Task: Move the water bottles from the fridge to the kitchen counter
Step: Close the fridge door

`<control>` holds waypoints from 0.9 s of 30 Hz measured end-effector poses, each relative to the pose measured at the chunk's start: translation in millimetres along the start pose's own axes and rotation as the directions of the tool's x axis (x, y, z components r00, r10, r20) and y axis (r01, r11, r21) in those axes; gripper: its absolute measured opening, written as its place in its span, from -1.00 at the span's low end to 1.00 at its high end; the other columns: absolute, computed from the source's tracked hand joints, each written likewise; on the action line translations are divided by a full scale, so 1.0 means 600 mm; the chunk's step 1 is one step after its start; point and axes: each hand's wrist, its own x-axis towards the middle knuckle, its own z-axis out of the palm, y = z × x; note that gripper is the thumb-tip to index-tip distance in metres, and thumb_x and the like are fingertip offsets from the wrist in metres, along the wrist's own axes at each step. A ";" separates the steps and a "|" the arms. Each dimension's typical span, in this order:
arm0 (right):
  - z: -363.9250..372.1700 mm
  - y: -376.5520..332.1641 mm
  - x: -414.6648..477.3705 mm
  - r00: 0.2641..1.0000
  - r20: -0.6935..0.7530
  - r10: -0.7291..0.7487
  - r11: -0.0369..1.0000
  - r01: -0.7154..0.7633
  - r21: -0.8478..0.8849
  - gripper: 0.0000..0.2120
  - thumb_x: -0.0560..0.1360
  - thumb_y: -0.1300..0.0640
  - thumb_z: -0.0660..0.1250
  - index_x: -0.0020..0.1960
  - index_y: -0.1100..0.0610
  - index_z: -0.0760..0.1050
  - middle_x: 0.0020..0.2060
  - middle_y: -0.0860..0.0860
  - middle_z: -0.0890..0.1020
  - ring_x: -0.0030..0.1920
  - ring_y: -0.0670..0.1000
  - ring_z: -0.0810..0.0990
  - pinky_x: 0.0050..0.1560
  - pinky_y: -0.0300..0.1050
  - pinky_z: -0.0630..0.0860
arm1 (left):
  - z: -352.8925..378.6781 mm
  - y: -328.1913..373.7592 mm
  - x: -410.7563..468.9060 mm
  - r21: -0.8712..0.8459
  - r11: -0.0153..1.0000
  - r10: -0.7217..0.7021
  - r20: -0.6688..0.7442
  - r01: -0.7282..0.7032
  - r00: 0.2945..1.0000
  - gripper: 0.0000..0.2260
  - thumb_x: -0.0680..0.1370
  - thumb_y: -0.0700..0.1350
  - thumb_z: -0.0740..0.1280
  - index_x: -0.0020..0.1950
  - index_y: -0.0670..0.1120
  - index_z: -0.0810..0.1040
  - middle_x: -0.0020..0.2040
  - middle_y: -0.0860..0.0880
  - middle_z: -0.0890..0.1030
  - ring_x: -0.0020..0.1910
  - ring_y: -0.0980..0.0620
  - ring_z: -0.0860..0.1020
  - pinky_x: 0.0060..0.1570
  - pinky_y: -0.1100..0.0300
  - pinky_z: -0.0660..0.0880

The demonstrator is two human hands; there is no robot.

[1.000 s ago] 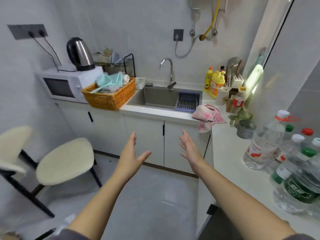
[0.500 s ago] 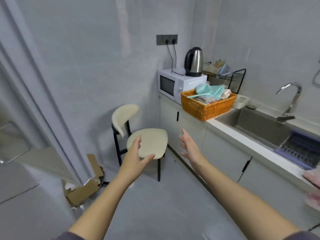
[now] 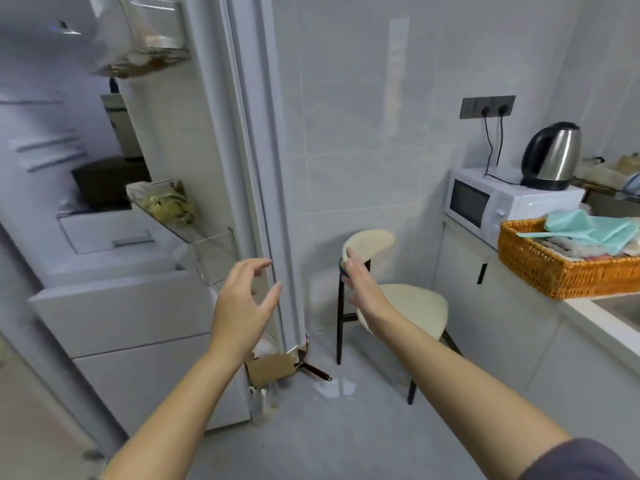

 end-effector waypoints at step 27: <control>0.266 -0.078 -0.011 0.970 -0.015 -0.242 0.968 0.241 -0.077 -0.61 0.55 0.14 0.39 0.35 0.24 0.51 0.18 0.07 0.64 0.16 -0.02 0.62 -0.04 -0.23 0.62 | -0.223 -0.150 0.043 0.558 0.830 0.046 -0.061 -0.004 0.997 -0.72 0.54 -0.16 0.34 0.25 -0.15 0.51 0.11 -0.12 0.58 0.19 -0.13 0.49 0.44 -0.30 0.08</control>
